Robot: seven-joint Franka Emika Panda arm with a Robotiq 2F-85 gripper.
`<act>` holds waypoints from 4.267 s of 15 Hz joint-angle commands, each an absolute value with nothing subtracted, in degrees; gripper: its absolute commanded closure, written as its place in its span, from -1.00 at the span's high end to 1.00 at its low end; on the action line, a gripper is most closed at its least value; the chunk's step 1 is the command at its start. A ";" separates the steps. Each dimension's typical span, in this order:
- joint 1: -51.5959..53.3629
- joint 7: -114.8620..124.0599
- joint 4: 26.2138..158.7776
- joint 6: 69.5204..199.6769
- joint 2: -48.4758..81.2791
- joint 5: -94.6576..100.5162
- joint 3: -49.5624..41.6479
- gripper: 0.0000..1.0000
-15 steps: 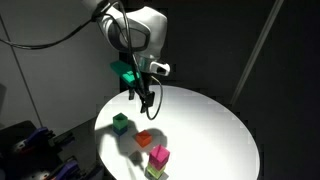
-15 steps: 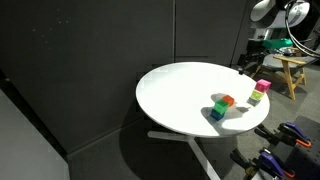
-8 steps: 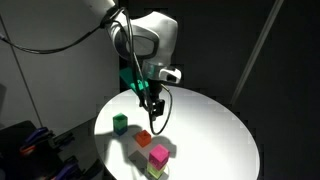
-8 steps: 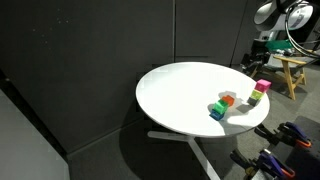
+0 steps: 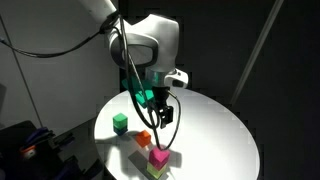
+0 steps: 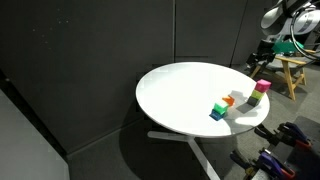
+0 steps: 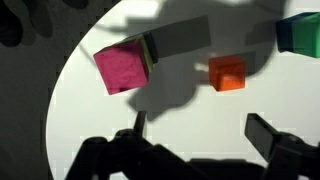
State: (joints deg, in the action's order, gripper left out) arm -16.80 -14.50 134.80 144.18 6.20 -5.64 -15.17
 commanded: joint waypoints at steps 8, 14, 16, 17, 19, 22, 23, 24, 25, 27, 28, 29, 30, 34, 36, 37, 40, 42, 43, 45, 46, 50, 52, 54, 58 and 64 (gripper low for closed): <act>-20.68 -23.22 136.48 144.93 6.47 -5.85 -16.94 1.00; -22.37 -24.09 135.58 146.12 8.58 -5.07 -18.28 1.00; -22.05 -22.70 136.46 145.50 7.89 -5.44 -18.02 1.00; -22.21 -22.77 136.44 145.50 8.05 -5.44 -18.08 1.00; -22.29 -22.78 136.35 145.50 8.28 -5.43 -18.10 1.00; -22.31 -22.78 136.30 145.51 8.39 -5.43 -18.09 1.00; -22.31 -22.78 136.28 145.51 8.39 -5.43 -18.09 1.00; -22.39 -23.08 136.18 145.29 8.30 -5.60 -18.05 1.00; -22.55 -23.83 135.97 145.09 8.38 -5.90 -17.94 1.00; -22.82 -24.75 135.44 144.97 8.71 -6.65 -17.79 1.00; -22.90 -25.14 135.28 145.26 8.93 -6.92 -17.71 1.00; -22.93 -25.30 135.11 145.32 9.12 -6.98 -17.67 1.00; -22.95 -25.46 134.89 145.44 9.40 -7.02 -17.63 1.00; -23.12 -25.59 133.56 145.34 11.13 -6.81 -17.57 1.00; -23.26 -25.39 132.73 145.02 12.09 -6.78 -17.44 1.00; -23.31 -25.23 132.38 145.03 12.64 -6.67 -17.38 1.00; -23.68 -25.40 131.10 144.86 14.32 -6.84 -16.97 1.00; -24.01 -25.81 130.45 144.83 15.17 -7.03 -16.45 1.00; -24.17 -26.01 130.23 144.96 15.53 -7.02 -16.16 1.00; -24.34 -26.04 129.69 145.33 16.45 -6.72 -15.73 1.00; -24.45 -26.15 129.47 145.38 16.85 -6.74 -15.49 1.00; -24.75 -26.20 128.60 145.54 18.43 -6.37 -14.81 1.00; -24.94 -26.12 128.10 145.56 19.37 -6.14 -14.63 1.00; -25.17 -26.11 127.59 145.52 20.25 -5.94 -14.52 1.00; -25.77 -25.68 126.41 145.30 22.10 -5.55 -14.28 1.00; -25.90 -24.61 125.13 144.59 24.10 -5.12 -14.17 0.04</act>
